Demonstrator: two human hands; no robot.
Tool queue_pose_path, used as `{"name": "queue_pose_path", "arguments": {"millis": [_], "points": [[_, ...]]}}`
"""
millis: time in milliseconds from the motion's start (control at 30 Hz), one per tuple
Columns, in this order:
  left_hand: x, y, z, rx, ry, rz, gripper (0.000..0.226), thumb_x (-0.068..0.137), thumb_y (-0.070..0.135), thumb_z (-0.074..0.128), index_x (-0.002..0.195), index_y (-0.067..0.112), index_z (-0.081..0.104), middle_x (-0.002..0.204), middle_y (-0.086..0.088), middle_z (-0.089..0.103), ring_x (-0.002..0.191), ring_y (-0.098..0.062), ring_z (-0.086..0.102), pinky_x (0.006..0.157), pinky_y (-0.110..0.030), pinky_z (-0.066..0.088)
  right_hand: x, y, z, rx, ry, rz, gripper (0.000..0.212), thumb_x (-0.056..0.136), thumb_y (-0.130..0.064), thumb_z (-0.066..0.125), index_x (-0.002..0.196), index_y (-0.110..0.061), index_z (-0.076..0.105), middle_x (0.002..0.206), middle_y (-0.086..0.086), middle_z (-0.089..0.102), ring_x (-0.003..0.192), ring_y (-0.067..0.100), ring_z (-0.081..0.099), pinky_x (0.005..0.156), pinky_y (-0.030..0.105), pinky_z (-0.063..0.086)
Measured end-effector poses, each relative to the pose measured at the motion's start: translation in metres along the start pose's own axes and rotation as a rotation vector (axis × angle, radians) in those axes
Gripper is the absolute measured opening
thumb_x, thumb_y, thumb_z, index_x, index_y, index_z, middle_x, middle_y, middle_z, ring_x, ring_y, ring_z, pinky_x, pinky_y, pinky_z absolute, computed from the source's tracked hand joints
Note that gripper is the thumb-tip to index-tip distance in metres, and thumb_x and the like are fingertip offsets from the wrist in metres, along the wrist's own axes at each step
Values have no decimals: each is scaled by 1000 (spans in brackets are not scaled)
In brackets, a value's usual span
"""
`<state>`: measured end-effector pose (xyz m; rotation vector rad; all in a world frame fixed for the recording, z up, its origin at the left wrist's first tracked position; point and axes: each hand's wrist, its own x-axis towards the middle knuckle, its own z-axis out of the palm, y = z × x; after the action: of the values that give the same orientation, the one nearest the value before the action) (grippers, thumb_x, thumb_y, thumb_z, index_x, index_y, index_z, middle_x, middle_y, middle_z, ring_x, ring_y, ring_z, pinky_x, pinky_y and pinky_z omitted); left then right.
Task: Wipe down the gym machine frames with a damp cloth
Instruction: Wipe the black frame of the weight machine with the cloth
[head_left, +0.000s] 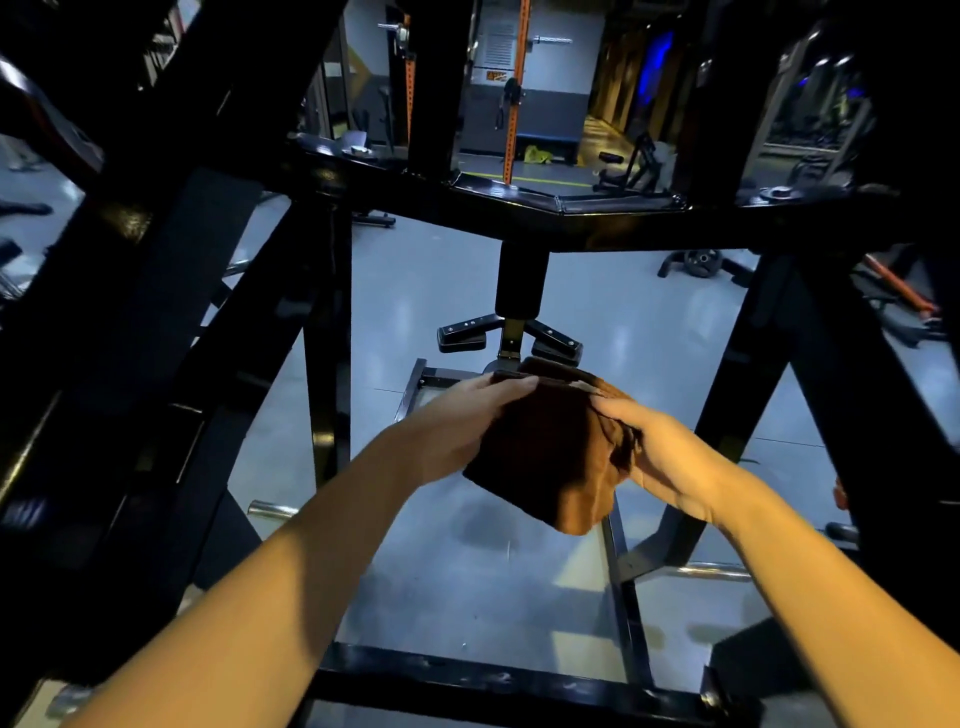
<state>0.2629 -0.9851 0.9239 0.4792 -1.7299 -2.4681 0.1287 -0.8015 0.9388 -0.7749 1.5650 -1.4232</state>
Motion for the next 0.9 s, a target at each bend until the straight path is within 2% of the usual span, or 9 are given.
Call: {"name": "queue_pose_path", "arguments": {"millis": [100,167,267,333,433,533,733,833,900], "points": [[6,-8,9,118,175,48,29,101,32,64,124,14,66,116,-8,76,110,-24,72,95,-38,60,1,2,-2,-62,40,37,30,109,-28,46,129,-23,68,112,7,78,94,20,76,75,31,60],[10,-11,12,315,307,140,24,99,38,67,115,20,70,106,-2,77,100,-20,74,89,-36,61,1,3,-8,-372,115,29,33,106,-39,53,117,-14,72,97,2,78,86,20,74,83,42,60],[14,-8,16,488,426,273,22,96,41,70,106,22,71,101,3,75,96,-14,71,84,-31,58,1,9,-15,-673,297,-33,46,96,-54,64,96,-8,68,71,-3,68,69,11,66,71,27,53],[16,-6,20,500,442,288,23,95,42,71,100,20,69,98,2,73,94,-15,70,79,-28,55,0,16,-17,-497,241,64,49,91,-62,66,98,-14,72,83,1,76,85,16,73,86,28,55],[21,-8,24,537,463,275,30,94,48,71,92,19,64,93,2,68,88,-14,65,70,-27,46,-2,31,-18,-32,58,262,49,87,-52,70,127,-23,70,121,13,75,119,29,69,110,46,50],[22,-13,23,487,503,252,36,93,52,69,96,17,64,95,0,67,89,-14,63,70,-28,46,-3,47,-14,-43,11,261,44,90,-34,73,131,-18,67,124,9,75,120,22,69,118,44,42],[24,-14,-1,254,481,-111,46,96,54,64,109,10,69,103,-12,75,95,-25,71,75,-35,52,13,58,-2,223,212,155,43,93,-27,71,131,-9,68,122,17,74,119,35,69,107,54,52],[27,-17,-13,175,406,-96,25,99,20,64,118,3,66,109,-16,74,100,-27,70,83,-39,57,19,58,-2,178,306,112,47,95,-28,73,139,-20,59,119,11,76,107,27,75,89,45,62],[27,-20,-22,370,385,-15,24,99,18,63,121,8,63,109,-12,73,102,-26,70,90,-45,59,21,59,-6,23,416,64,61,89,-32,81,143,-36,52,116,8,76,98,22,77,83,38,63]]}}
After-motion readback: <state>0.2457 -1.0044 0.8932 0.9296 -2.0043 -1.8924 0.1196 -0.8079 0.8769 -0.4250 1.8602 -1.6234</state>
